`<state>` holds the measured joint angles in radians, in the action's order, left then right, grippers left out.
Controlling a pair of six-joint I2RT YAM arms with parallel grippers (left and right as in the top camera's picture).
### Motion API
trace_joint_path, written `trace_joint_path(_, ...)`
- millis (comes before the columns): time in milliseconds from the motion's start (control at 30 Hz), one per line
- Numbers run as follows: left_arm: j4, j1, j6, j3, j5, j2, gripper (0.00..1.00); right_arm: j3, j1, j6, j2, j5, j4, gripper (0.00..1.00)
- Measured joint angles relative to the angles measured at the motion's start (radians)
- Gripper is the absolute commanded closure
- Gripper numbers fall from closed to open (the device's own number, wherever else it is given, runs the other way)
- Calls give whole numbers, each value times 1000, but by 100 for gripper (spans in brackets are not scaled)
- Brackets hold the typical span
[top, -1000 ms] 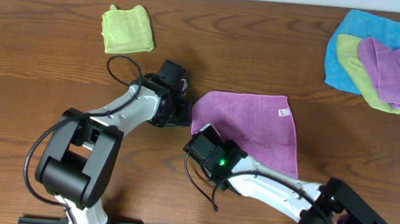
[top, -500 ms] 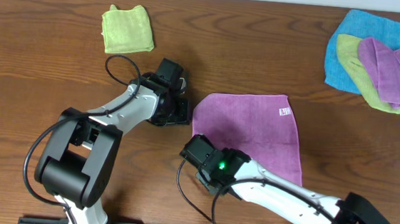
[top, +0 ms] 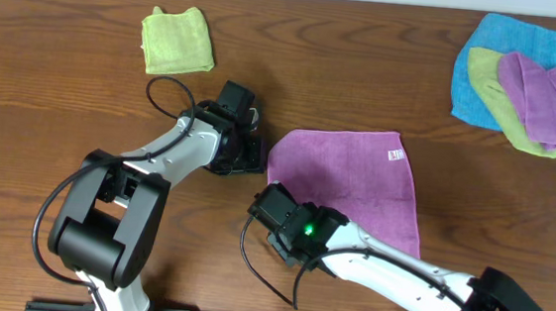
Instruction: Fold the cloth
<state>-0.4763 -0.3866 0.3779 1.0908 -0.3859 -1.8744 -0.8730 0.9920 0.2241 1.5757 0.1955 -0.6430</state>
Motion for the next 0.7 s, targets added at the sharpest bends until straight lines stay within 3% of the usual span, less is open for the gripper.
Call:
trace_joint_path(167,-8,0,0,0,0,0,50,0,0,-5,6,19,63,57)
trace_joint_path(433,-32,0,0,4,0,0,50,-3,2,-15,133,31,105,87)
trace_joint_path(700,-33,0,0,4,-2,1,48,-3,3,-16,139,193,89,90)
